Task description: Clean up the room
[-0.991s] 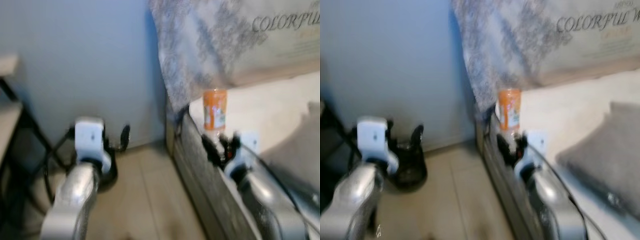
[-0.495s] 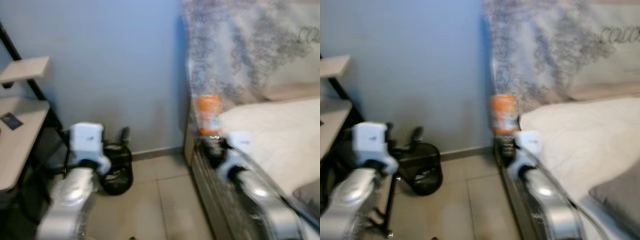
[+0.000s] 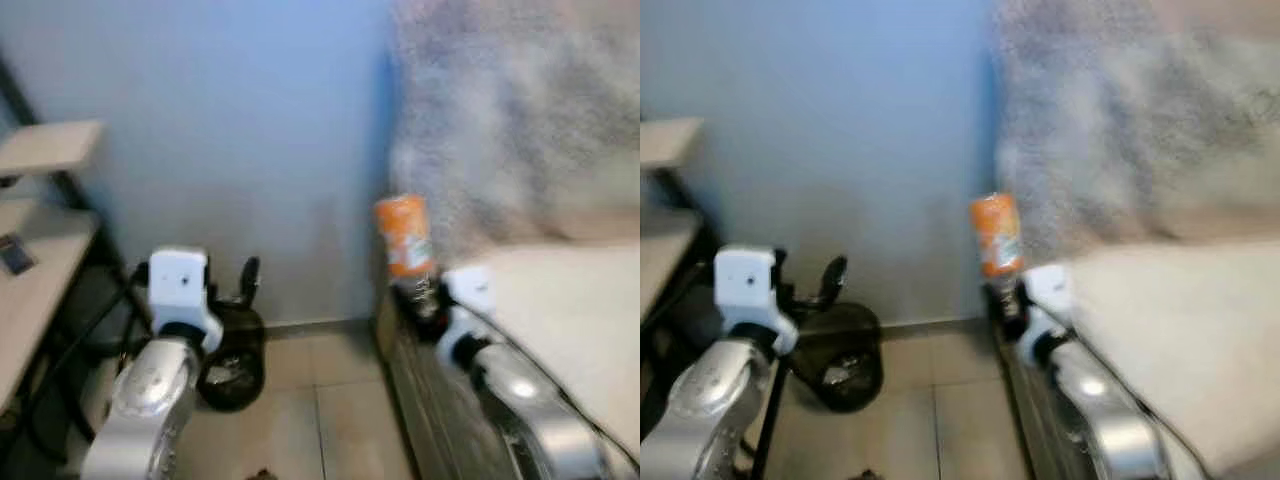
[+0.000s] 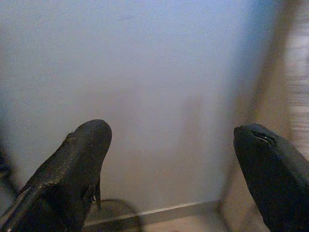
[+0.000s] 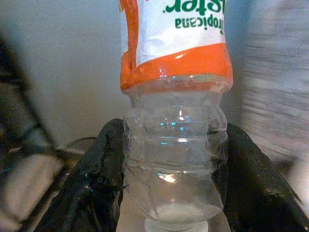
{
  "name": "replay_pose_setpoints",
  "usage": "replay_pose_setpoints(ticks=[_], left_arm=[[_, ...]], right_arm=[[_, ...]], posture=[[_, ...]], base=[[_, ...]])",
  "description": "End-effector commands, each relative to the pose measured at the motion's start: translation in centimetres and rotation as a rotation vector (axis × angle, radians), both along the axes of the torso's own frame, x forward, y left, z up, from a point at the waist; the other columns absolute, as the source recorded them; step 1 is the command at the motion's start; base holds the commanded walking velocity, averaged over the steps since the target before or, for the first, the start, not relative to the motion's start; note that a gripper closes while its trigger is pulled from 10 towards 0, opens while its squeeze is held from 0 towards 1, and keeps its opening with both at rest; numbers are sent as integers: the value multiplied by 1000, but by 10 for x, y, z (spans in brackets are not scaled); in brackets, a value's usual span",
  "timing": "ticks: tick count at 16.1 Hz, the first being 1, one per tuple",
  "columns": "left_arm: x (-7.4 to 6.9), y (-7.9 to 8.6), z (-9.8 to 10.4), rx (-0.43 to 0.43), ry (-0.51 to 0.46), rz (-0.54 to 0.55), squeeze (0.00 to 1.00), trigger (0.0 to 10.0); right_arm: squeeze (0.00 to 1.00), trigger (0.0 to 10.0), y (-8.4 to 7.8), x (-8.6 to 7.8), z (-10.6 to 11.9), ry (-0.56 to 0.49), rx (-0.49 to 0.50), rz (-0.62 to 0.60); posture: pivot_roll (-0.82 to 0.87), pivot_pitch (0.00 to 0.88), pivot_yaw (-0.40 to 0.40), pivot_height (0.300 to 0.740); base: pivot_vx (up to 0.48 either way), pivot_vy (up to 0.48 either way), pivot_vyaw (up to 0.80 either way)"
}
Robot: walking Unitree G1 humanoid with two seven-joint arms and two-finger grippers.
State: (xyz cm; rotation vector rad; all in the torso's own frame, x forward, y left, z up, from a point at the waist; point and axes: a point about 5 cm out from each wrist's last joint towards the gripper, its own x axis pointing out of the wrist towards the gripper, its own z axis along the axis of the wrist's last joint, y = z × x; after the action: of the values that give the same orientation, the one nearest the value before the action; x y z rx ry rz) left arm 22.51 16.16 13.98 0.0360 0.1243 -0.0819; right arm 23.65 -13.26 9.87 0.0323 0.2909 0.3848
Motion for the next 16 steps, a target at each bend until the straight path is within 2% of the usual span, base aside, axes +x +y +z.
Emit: replay_pose_setpoints(ticks=[1, 6, 9, 14, 16], left_arm=[[1, 0, 0, 2, 1, 2, 0, 10000], [-3, -1, -2, 14, 3, -6, 0, 10000], [-5, 0, -2, 23, 4, -6, 0, 10000], [-7, 0, -5, 42, 15, -26, 0, 10000], [-7, 0, -6, 44, 19, -34, 0, 10000]], right_arm=[[0, 10000, -3, 2, 2, -13, -17, 0], [0, 10000, 2, 0, -8, -6, -70, 121], [0, 10000, 3, 1, -9, -11, -75, 122], [0, 10000, -2, -2, -15, 3, -74, 111], [0, 10000, -1, -5, -17, 4, -114, 158]], posture=[[8, 0, 13, 740], [21, 0, 0, 740], [26, 0, -4, 740], [19, 0, 12, 740], [18, 0, 15, 740]], base=[[379, 0, 800], [377, 0, 273], [379, 0, 800], [379, 0, 0], [377, 0, 706]])
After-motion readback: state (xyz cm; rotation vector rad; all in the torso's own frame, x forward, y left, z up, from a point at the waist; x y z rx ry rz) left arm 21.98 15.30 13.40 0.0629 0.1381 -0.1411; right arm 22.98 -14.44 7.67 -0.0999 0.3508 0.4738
